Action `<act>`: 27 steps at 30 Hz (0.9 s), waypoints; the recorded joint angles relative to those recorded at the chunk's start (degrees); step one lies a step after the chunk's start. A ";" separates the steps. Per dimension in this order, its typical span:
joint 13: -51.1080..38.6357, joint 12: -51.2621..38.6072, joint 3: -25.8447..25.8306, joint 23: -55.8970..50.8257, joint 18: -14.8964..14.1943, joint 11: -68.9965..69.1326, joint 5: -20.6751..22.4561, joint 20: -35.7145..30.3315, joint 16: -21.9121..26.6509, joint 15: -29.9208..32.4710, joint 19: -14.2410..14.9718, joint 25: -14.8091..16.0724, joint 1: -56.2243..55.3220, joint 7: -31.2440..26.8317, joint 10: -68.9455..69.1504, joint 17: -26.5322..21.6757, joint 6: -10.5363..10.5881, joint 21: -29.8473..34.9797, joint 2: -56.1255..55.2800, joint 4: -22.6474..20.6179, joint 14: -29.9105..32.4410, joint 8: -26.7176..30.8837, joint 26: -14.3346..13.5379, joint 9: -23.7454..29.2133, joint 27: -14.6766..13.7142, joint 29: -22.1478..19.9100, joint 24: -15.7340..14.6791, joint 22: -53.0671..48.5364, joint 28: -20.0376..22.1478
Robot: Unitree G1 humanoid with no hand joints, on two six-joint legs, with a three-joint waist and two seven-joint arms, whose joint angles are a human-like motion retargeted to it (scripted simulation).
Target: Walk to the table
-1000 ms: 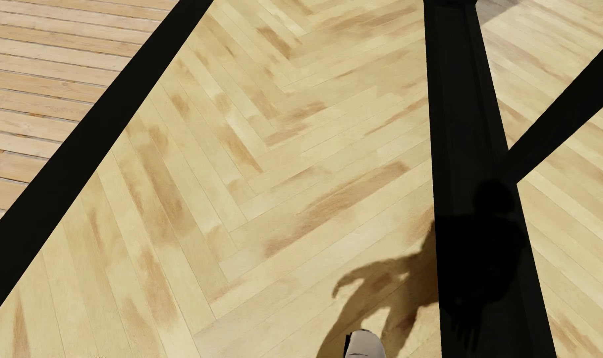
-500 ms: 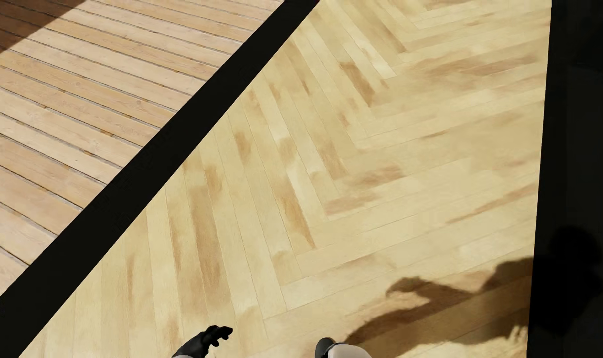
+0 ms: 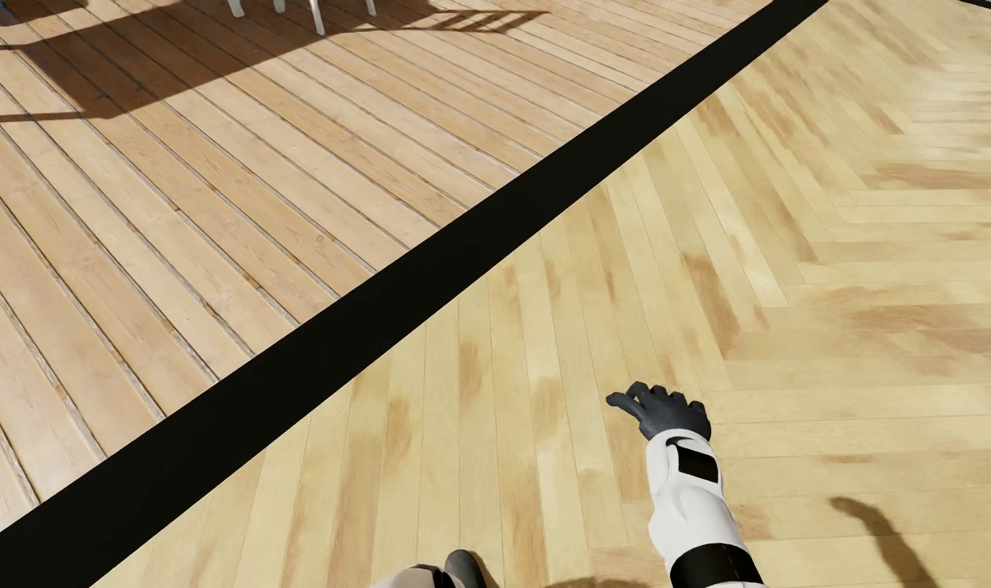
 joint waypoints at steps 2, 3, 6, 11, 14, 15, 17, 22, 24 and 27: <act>6.17 4.47 0.81 1.12 -0.25 20.99 -5.33 3.38 -3.27 9.75 4.11 -3.72 3.16 1.35 6.11 -0.03 -2.14 1.08 -6.57 -1.10 -7.31 2.56 -2.09 0.19 -2.87 5.62 0.65 -0.12 -0.67; 9.18 5.95 0.91 2.84 -0.69 32.22 -7.78 6.17 -5.17 14.16 4.50 -4.45 5.76 1.84 6.23 0.86 -3.29 -0.43 -11.98 -2.66 -9.65 4.60 -2.73 0.31 -2.20 8.54 -0.69 -0.24 -0.40; 19.26 5.09 -0.12 11.20 -2.63 50.96 -9.45 6.75 -6.24 10.96 0.50 -6.91 14.33 -1.63 2.41 4.00 -5.81 -5.34 -28.53 -8.40 -13.52 10.62 -3.15 0.48 5.65 9.96 2.74 1.22 -0.18; 37.87 -5.53 -4.00 17.39 -5.14 31.57 -19.05 1.90 -3.49 9.41 -5.70 -16.58 25.63 -18.73 -3.65 7.36 -6.69 0.52 -46.64 -15.47 -18.24 6.58 -10.71 1.01 1.28 14.12 6.39 -2.41 0.59; 40.76 -9.22 -6.05 16.98 -6.39 -7.56 -16.28 0.04 -2.76 12.23 -1.37 -16.90 32.43 -24.74 -8.00 10.84 -7.13 -2.67 -47.14 -16.64 -19.58 1.52 -13.43 1.95 -2.33 19.59 1.70 -6.77 4.72; 40.17 -9.89 -6.40 16.09 -6.57 -16.92 -12.41 -0.65 -2.60 11.17 3.26 -17.41 35.02 -25.61 -9.43 11.18 -7.04 -3.72 -47.52 -16.57 -19.72 5.86 -13.31 2.33 -3.08 21.01 0.53 -7.52 5.50; 37.31 -10.89 -6.49 14.22 -6.81 -16.78 -8.06 -2.09 -2.33 9.44 3.73 -18.90 39.59 -25.64 -9.16 10.64 -6.78 -5.65 -49.00 -16.17 -20.01 9.82 -11.84 3.07 -3.07 19.94 -0.86 -6.54 6.21; 26.25 -17.06 -8.21 10.42 -13.05 2.28 -9.39 -16.37 -0.39 12.57 -7.26 -19.71 37.12 -25.84 16.37 9.87 -3.43 -10.43 -45.35 -10.18 -0.12 2.69 -4.99 3.92 4.75 6.61 10.72 9.72 -4.48; 18.75 -17.44 -8.04 12.51 -14.52 2.43 -8.40 -20.43 0.19 7.33 -7.23 -17.64 27.33 -21.72 35.94 7.57 -1.44 -10.40 -39.42 -2.08 8.04 -0.43 -6.93 3.82 4.96 7.26 15.12 9.41 -9.15; 7.05 -12.77 -4.69 15.73 -8.72 -3.03 -4.89 -15.03 0.36 3.21 -6.72 -22.32 14.28 -16.41 47.03 1.67 0.96 -3.95 -28.45 8.10 1.34 -1.69 -9.00 3.18 1.89 8.39 11.54 -2.81 -1.80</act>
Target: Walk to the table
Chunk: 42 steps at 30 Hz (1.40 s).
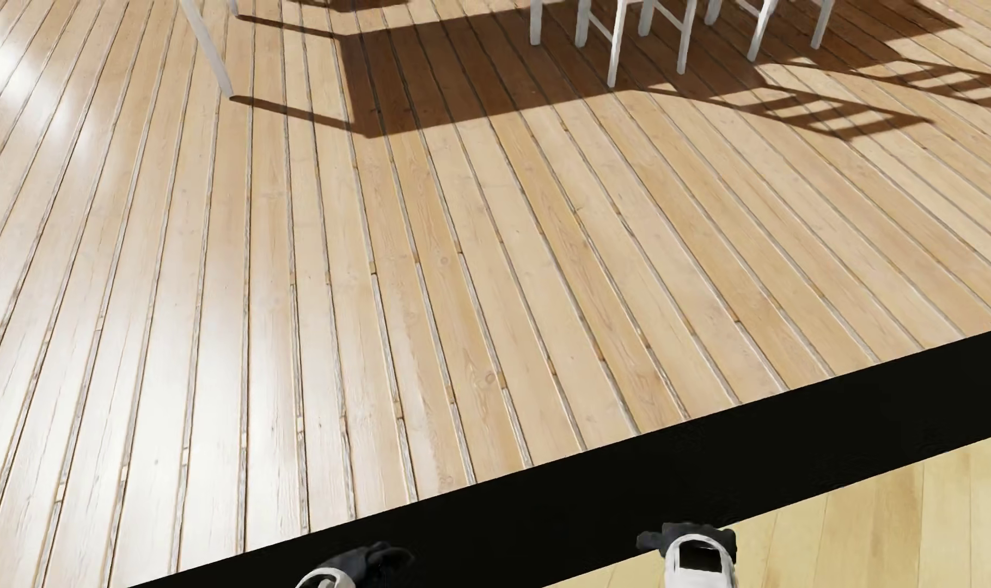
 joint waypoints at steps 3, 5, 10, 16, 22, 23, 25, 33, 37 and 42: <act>-9.26 5.25 3.85 -4.03 0.79 -3.91 3.20 9.49 -1.40 -4.07 0.61 1.47 -9.94 2.80 -9.97 -2.79 0.50 4.62 8.98 -0.42 -0.83 1.76 -4.72 -0.60 -2.99 -2.78 -14.93 -11.69 4.94; -13.72 8.01 4.94 -8.54 -1.56 -5.42 4.71 12.63 -1.07 -7.32 1.13 8.44 -13.43 2.74 -28.49 -2.97 0.24 5.46 13.89 -3.99 -0.67 2.94 -4.84 -0.59 -3.73 -5.73 -23.02 -16.33 6.54; -12.71 9.76 3.67 -21.15 -6.68 -8.06 7.07 15.67 -0.22 -12.17 3.20 20.33 -15.64 7.93 -64.54 -2.25 -0.63 8.12 25.10 -8.28 -0.85 4.33 4.22 -0.58 -3.86 -8.65 -17.29 -7.89 6.58; 4.85 16.36 4.37 -6.73 5.58 23.79 -2.88 17.66 -4.16 7.88 8.96 19.62 -11.06 13.75 -41.13 2.60 -4.84 6.18 22.94 -8.39 -5.73 7.77 6.65 -1.04 6.06 -3.89 -7.78 3.72 2.40; 26.72 10.94 1.44 2.56 2.73 52.45 -7.75 17.15 -3.66 7.68 4.98 6.33 4.68 9.75 -48.37 3.03 -8.69 11.59 -10.00 -18.70 -14.25 14.68 3.54 -1.37 -4.82 8.72 -3.55 6.19 1.31; 31.31 8.65 0.39 0.47 2.25 47.97 -9.39 15.76 -3.12 6.70 3.76 11.52 7.12 7.48 -49.74 5.82 -8.83 4.31 -13.49 -19.99 -15.37 13.67 2.68 -1.51 -3.71 7.36 -2.44 6.01 1.32; 36.32 4.22 -1.67 -2.09 1.36 30.87 -14.17 13.95 -2.18 5.76 0.79 17.78 11.97 3.06 -52.39 10.37 -9.13 -4.83 -16.97 -22.03 -17.56 7.44 0.90 -1.81 -0.68 7.34 -2.21 4.46 1.84; 24.88 2.24 -2.86 -9.42 -1.16 -5.60 1.37 12.57 -0.12 14.86 0.10 5.04 28.57 1.39 -53.78 6.00 -7.30 -7.14 -20.10 -22.50 -17.06 10.94 -2.76 -2.53 -0.73 2.53 -12.00 -5.03 7.15; 18.34 5.27 -3.56 -15.54 -6.63 6.45 2.13 8.82 1.38 6.44 -4.14 26.45 18.69 -1.31 -20.57 11.40 -3.29 -17.76 -14.74 -13.57 2.64 6.20 3.51 -2.32 3.19 -10.31 -8.57 -0.71 1.93; 4.46 11.41 0.71 -3.70 -2.09 0.23 5.80 13.23 1.13 -1.28 -3.36 17.95 -4.87 -0.84 -1.44 6.47 -0.41 -4.20 1.24 -1.34 -0.03 5.16 2.51 -2.70 6.59 -3.52 -10.19 -4.36 0.99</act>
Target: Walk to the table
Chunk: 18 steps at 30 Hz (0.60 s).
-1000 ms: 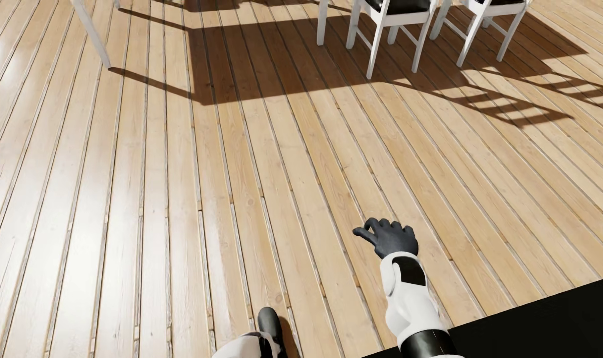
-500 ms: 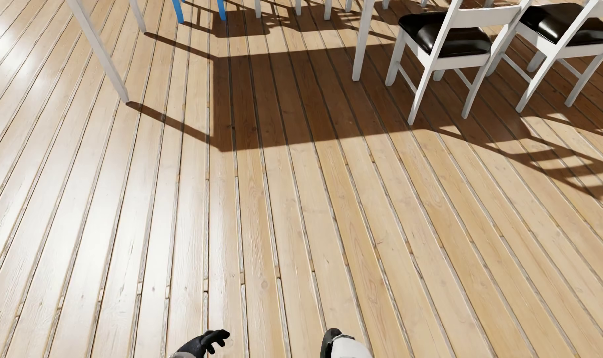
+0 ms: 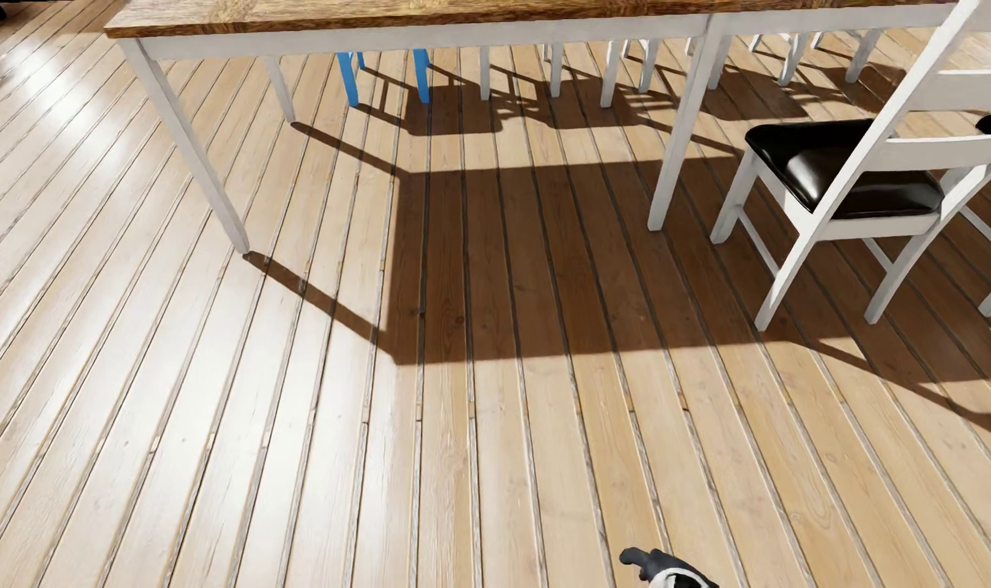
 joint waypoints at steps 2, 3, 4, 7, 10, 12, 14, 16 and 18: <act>-4.67 2.69 2.11 0.04 -0.17 -2.02 1.51 4.94 -0.81 -2.65 0.20 -8.41 -6.20 1.19 -10.61 -2.58 0.15 10.11 4.92 0.32 -1.30 1.74 -0.63 -0.35 -5.81 1.40 -4.14 -2.76 2.28; -6.66 3.83 2.88 -1.21 -0.87 -2.68 2.10 7.14 -1.38 -4.15 0.27 -10.64 -7.84 1.62 -20.18 -3.18 0.11 13.43 6.98 -0.40 -1.09 2.72 -0.38 -0.55 -8.38 1.09 -5.73 -3.60 3.65; -8.18 4.73 3.39 -2.85 -1.79 -3.71 2.64 8.99 -2.06 -5.55 0.40 -10.94 -8.22 1.61 -32.72 -3.07 0.01 15.16 9.10 -1.62 -0.11 3.67 0.22 -0.81 -10.02 0.33 -6.87 -3.79 5.21; -8.75 5.80 3.36 -8.24 -7.68 -8.11 4.09 10.87 -3.36 -9.16 0.96 -5.23 -7.82 1.18 -65.23 -0.95 -0.44 15.47 16.51 -4.68 -0.08 5.71 3.39 -1.40 -12.03 -1.16 -6.81 0.21 5.81; -4.13 4.88 2.68 -11.14 -2.87 -4.34 3.53 6.12 -3.03 -12.77 1.96 -0.80 -10.86 5.03 -56.32 0.23 -1.03 13.24 21.77 -4.48 3.36 4.92 4.13 -0.51 -11.23 -2.50 0.40 5.81 -0.61; -1.41 6.83 3.20 -6.78 2.12 0.99 1.46 6.33 -4.67 -8.33 2.66 -1.25 -8.58 5.02 -49.55 0.40 -1.85 12.84 24.75 -4.72 6.08 5.50 2.31 -0.22 -8.44 -1.16 3.11 4.42 -2.31; 0.81 8.65 3.76 0.65 2.63 15.13 -2.50 11.43 -8.44 0.82 3.90 -4.06 -5.83 7.18 -43.77 -0.62 -3.37 12.07 21.75 -5.32 0.33 5.40 0.81 0.34 -4.03 2.79 -0.21 2.40 1.21; 3.53 7.82 3.85 6.56 2.06 36.41 -8.14 14.83 -10.75 9.84 9.72 -8.92 -2.48 9.62 -42.02 -2.20 -5.52 12.64 11.74 -7.05 -4.14 4.64 0.83 1.19 -1.04 6.54 -3.78 2.54 4.44; 8.02 5.05 2.78 6.37 1.34 49.53 -11.70 12.77 -8.99 9.85 9.72 -13.05 1.30 10.12 -42.85 -3.99 -7.61 13.25 1.25 -9.04 -6.80 4.49 0.77 1.86 -2.93 5.92 -1.70 3.43 4.10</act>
